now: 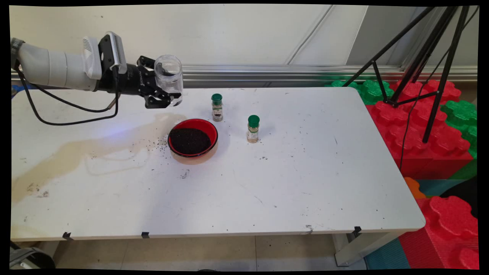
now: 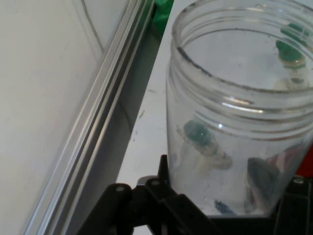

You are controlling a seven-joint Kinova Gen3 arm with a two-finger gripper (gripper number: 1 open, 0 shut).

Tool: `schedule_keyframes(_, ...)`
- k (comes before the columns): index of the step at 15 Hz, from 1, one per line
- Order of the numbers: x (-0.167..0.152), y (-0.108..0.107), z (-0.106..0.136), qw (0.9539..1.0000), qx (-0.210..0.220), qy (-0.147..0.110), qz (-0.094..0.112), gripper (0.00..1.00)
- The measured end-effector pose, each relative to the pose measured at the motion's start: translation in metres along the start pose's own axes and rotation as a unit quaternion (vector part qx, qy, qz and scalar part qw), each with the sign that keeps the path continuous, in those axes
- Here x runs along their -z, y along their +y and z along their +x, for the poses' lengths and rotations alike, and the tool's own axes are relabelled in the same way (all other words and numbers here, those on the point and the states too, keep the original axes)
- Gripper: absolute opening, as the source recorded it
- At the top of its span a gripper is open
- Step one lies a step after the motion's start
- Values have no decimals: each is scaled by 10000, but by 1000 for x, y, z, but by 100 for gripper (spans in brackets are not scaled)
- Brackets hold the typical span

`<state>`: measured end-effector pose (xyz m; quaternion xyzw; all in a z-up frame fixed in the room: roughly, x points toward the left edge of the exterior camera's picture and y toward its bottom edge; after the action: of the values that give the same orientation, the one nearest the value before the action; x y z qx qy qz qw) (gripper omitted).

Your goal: Pour the black seasoning powder in the red bowl

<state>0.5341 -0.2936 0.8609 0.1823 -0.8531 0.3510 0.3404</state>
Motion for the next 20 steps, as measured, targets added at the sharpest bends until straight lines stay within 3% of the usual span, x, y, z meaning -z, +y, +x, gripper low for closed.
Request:
schedule_keyframes(10,2,-14,-9,9985,398,173,-342,0)
schedule_keyframes(20,-5,-51,-24,9950,447,382,-803,0)
